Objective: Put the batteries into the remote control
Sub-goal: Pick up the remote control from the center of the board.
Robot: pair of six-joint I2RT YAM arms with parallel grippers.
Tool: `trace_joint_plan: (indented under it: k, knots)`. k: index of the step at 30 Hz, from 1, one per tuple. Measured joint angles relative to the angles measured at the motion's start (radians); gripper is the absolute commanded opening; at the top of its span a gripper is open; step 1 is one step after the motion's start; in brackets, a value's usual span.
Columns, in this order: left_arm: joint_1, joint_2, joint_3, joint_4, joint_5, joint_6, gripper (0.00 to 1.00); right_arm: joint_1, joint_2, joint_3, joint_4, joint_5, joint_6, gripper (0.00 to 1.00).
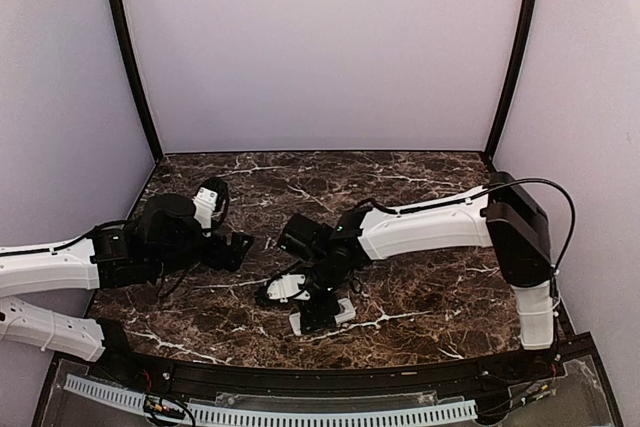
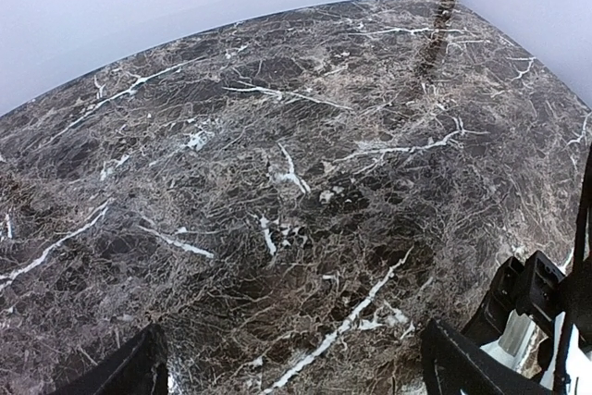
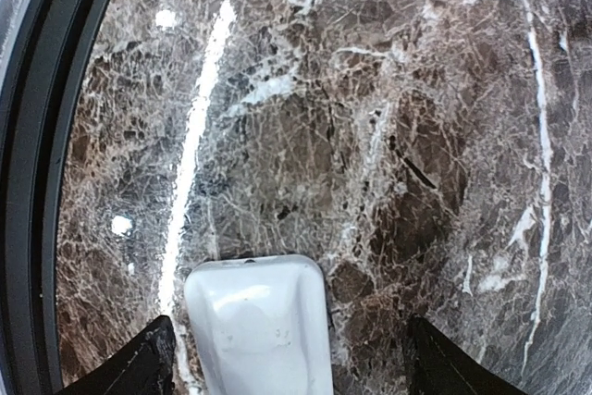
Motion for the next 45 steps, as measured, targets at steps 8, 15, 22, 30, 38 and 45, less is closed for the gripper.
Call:
trace_joint_plan:
  k: [8,15,22,30,38,45]
  knots:
    - [0.001,0.000,-0.004,-0.013,0.002,0.001,0.94,0.035,0.063,0.053,-0.094,0.063,-0.013,0.68]
    - [0.001,0.001,-0.007,-0.013,0.004,0.002,0.94,0.071,0.063,0.054,-0.114,0.117,0.020,0.49]
    - [0.001,0.001,-0.007,-0.013,0.021,0.014,0.92,0.077,0.063,0.061,-0.123,0.135,0.052,0.42]
    - [0.001,-0.053,-0.008,-0.013,0.038,0.032,0.88,0.064,0.032,0.062,-0.115,0.092,0.110,0.39]
    - [0.001,-0.098,-0.007,-0.003,0.070,0.060,0.84,-0.029,-0.223,-0.050,0.063,-0.064,0.236,0.35]
    - [0.000,-0.127,-0.007,0.034,0.195,0.113,0.81,-0.126,-0.390,-0.189,0.299,-0.230,0.367,0.34]
